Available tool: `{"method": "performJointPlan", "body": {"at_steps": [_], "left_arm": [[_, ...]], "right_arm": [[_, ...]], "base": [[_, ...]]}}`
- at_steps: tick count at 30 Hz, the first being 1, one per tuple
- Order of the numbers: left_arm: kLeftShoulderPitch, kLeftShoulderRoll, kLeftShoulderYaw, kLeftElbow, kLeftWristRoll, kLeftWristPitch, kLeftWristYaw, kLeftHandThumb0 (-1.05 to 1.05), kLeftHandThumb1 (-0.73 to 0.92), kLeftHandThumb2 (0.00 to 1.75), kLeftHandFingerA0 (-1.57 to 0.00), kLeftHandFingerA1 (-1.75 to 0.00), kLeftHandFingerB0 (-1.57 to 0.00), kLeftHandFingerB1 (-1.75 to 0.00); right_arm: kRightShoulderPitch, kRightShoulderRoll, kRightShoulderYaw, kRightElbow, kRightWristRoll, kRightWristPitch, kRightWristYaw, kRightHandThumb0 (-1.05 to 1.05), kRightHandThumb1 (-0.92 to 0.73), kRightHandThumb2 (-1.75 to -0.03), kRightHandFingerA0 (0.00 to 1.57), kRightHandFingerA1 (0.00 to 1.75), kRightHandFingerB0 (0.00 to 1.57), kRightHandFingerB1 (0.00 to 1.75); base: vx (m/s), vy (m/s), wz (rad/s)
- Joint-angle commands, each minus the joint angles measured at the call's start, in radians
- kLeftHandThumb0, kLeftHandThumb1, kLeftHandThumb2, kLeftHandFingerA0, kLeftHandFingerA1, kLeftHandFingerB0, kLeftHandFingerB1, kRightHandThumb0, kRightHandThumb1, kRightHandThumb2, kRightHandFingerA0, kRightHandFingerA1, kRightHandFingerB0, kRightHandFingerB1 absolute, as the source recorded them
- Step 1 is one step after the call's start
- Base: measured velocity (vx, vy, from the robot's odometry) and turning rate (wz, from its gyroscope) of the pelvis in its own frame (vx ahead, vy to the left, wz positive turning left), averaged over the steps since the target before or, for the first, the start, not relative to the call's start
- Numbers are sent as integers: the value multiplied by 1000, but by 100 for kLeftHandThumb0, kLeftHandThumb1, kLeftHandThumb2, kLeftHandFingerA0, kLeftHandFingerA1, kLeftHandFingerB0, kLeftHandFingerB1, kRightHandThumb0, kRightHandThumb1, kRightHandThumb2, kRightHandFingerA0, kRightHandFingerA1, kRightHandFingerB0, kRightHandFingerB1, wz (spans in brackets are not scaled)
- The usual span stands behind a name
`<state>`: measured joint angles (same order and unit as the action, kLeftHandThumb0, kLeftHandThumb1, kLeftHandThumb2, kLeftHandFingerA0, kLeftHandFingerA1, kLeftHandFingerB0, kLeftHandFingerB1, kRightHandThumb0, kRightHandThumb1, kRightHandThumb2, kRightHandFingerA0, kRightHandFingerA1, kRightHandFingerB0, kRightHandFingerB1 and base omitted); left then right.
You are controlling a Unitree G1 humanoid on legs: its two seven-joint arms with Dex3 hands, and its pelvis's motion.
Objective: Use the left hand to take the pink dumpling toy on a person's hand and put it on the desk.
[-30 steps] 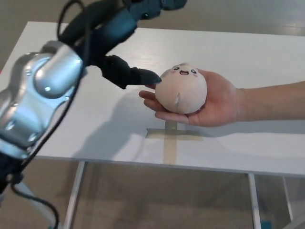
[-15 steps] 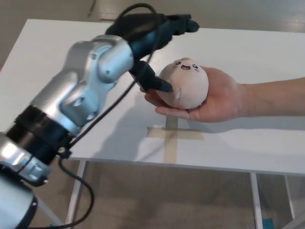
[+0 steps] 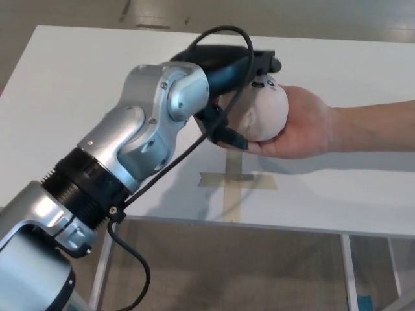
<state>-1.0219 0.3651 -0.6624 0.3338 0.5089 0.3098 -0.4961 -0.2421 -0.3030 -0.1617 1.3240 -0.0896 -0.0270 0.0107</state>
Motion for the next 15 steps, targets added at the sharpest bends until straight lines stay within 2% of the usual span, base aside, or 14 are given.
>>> {"method": "performJointPlan", "body": {"at_steps": [1,2,3,4,5,6,7,8,9,10,12,13,14,15], "left_arm": [[1,-12,-21,32,14,50,-155,-47,46,54,-42,-36,-11,-27],[1,-16,-18,36,7,57,-167,-47,46,54,-42,-36,-11,-27],[12,-28,-4,42,-19,85,-192,-28,66,61,-67,-76,-28,-31],[20,-31,3,44,-25,86,-196,-18,72,62,-75,-111,-50,-36],[25,-31,5,45,-22,76,-195,-18,72,62,-75,-111,-50,-36],[28,-29,2,45,-13,63,-186,-16,72,61,-94,-98,-61,-40],[30,-29,1,44,-5,55,-182,-16,72,61,-94,-98,-61,-40],[32,-22,-7,38,18,30,-168,-19,66,60,-106,-81,-72,-45],[32,-21,-8,37,23,26,-167,-19,66,60,-106,-81,-72,-45],[35,-20,-11,33,31,18,-160,-23,65,60,-110,-74,-80,-49],[42,-20,-13,31,41,8,-148,-23,66,60,-109,-77,-82,-50],[46,-23,-9,38,46,-3,-124,-21,67,60,-93,-113,-87,-54],[49,-26,-6,43,49,-11,-108,-21,67,60,-93,-113,-87,-54],[58,-31,0,48,54,-24,-76,-33,65,64,-68,-147,-85,-58]], "right_arm": [[0,-9,-4,-3,13,16,15,-27,-71,-61,62,44,55,42],[-1,-9,-4,-2,13,15,15,-27,-71,-61,62,44,55,42],[0,-9,-6,-2,14,14,20,-27,-71,-61,61,44,55,42],[-1,-10,-6,-3,14,14,23,-27,-71,-61,61,44,54,42],[-2,-10,-6,-3,14,14,24,-27,-71,-61,61,44,54,42],[-3,-10,-6,-3,14,14,24,-27,-71,-61,61,44,54,42],[-3,-10,-6,-3,14,14,24,-27,-71,-61,61,44,54,42],[-6,-10,-6,-2,14,15,22,-27,-71,-61,62,44,55,42],[-6,-10,-6,-2,14,16,22,-27,-71,-61,62,44,55,42],[-6,-10,-6,-3,13,15,22,-27,-71,-61,63,44,56,43],[-5,-10,-5,-3,12,13,22,-27,-71,-61,64,44,57,43],[-9,-11,-4,-3,11,14,22,-27,-71,-61,64,45,58,43],[-12,-11,-3,-3,11,15,23,-27,-71,-61,64,45,58,43],[-16,-13,-2,-3,9,16,24,-27,-71,-61,64,45,58,44]], "base": [[0,0,0],[0,0,0],[0,0,0],[0,0,0],[0,0,0],[0,0,0],[0,0,0],[0,0,0],[0,0,0],[0,0,0],[0,0,0],[0,0,0],[0,0,0],[0,0,0]]}}
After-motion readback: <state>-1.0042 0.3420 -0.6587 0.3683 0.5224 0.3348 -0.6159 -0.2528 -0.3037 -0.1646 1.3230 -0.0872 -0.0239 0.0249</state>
